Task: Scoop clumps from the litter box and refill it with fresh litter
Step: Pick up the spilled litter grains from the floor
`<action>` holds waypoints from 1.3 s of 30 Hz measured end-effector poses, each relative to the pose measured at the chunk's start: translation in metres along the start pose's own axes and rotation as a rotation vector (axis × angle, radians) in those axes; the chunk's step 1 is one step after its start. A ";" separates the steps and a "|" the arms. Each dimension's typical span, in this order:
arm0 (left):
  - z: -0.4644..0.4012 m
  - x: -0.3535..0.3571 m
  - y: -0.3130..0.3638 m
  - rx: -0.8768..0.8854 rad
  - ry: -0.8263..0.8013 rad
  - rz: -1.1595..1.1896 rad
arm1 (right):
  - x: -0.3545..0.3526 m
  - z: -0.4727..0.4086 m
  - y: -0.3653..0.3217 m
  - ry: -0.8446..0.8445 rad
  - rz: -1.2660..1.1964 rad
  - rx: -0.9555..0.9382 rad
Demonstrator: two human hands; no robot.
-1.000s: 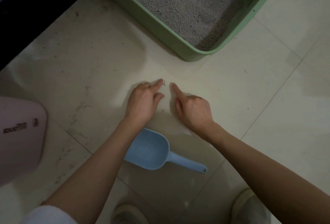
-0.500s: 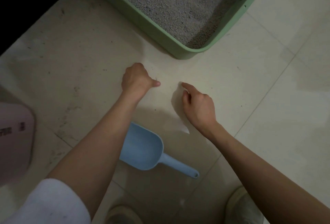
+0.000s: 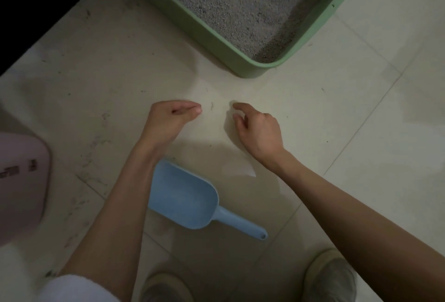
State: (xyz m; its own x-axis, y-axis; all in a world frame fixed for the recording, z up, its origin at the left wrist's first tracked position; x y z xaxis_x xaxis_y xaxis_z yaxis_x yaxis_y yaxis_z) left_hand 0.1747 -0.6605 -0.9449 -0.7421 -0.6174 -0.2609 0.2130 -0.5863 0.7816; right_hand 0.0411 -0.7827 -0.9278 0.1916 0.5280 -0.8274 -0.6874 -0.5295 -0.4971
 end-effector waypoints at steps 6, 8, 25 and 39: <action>0.008 -0.026 -0.021 -0.092 0.072 0.125 | 0.015 -0.012 -0.038 0.088 0.074 -0.213; 0.006 -0.027 -0.025 -0.121 0.077 0.163 | 0.020 -0.020 -0.041 0.115 0.110 -0.226; 0.007 -0.041 -0.027 -0.137 0.094 0.326 | 0.025 -0.018 -0.056 0.325 0.402 -0.464; 0.031 0.004 -0.012 -0.213 -0.121 0.680 | 0.028 0.036 0.011 -0.296 -1.740 0.612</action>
State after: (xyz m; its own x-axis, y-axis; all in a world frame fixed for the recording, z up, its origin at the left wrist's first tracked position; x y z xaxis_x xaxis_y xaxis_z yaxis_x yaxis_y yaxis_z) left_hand 0.1492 -0.6395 -0.9380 -0.4632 -0.8272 0.3181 0.7632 -0.1898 0.6177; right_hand 0.0135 -0.7492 -0.9469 0.7990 0.2648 0.5399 -0.0167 0.9072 -0.4203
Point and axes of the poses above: each hand's wrist, its own z-axis away from the middle knuckle, its own x-axis out of the palm, y = z × x, the point moved 10 cm from there along -z, towards the middle knuckle
